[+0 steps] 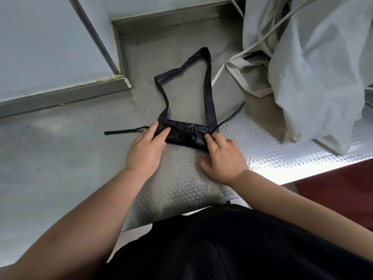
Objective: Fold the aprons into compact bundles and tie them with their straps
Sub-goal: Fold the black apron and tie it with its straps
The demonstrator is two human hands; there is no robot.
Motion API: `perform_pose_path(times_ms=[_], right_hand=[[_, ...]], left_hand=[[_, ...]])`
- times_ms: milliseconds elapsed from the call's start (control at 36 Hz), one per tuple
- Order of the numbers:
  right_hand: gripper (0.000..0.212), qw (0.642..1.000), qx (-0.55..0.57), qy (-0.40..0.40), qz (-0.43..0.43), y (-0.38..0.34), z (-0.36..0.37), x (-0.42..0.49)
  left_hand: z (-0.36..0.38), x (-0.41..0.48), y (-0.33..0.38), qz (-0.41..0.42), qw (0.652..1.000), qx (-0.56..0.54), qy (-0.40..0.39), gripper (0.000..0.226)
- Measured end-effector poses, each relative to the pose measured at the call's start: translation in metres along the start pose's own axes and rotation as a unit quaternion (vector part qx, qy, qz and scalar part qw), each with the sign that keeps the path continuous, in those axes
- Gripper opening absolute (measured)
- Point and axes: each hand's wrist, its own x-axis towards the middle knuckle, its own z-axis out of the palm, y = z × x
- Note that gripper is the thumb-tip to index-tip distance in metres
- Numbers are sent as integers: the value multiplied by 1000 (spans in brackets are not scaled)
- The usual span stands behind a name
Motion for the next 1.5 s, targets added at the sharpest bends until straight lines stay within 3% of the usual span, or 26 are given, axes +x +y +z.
perform_pose_path(times_ms=[111, 222, 361, 389, 472, 556, 611, 694, 833, 889, 944, 1000, 1111, 1194, 1278, 1333, 1417, 1500], right_hand=[[56, 995, 93, 25, 12, -1, 5, 8], [63, 985, 170, 35, 19, 2, -2, 3], [19, 967, 243, 59, 52, 4, -32, 14], [21, 961, 263, 46, 68, 4, -39, 16], [23, 908, 401, 2, 122, 2, -63, 24], [16, 814, 561, -20, 150, -3, -74, 28], [18, 786, 597, -27, 159, -6, -77, 30], [22, 810, 565, -21, 155, -10, -82, 33], [20, 895, 429, 4, 126, -27, -100, 29], [25, 940, 333, -15, 71, -41, -109, 26], [27, 956, 289, -49, 31, -54, -114, 23], [26, 947, 309, -80, 28, -59, -114, 23], [32, 952, 288, -92, 56, -57, -117, 30], [35, 959, 259, -83, 76, -57, -122, 38], [36, 959, 257, -110, 43, -63, -128, 39], [35, 936, 319, -143, 27, -70, -131, 34], [22, 867, 463, -177, 51, -72, -125, 32], [21, 852, 491, -161, 81, -65, -120, 35]], left_hand=[[-9, 8, 7, -26, 997, -46, 58, 27], [-19, 17, 9, -106, 984, -133, 45, 25], [-42, 25, 16, -233, 920, -314, -29, 28], [-46, 25, 19, -251, 899, -359, -28, 28], [-63, 21, 23, -278, 846, -455, -8, 28], [-67, 13, 25, -243, 849, -469, -7, 24], [-67, 10, 29, -235, 846, -478, -15, 55], [-66, 8, 35, -250, 860, -445, 18, 69], [-71, 8, 56, -306, 891, -316, 110, 40], [-75, 11, 62, -330, 901, -256, 115, 32], [-80, 15, 65, -334, 920, -186, 88, 34], [-84, 15, 64, -322, 939, -106, 58, 47], [-86, 4, 78, -237, 971, -17, 10, 41], [-87, -4, 90, -175, 981, -76, -39, 33], [-100, 1, 84, -193, 975, -105, -41, 27], [-111, 4, 77, -204, 973, -107, -30, 21], [-119, 3, 70, -214, 965, -135, -63, 23], [-121, -3, 74, -223, 930, -269, -115, 25]])
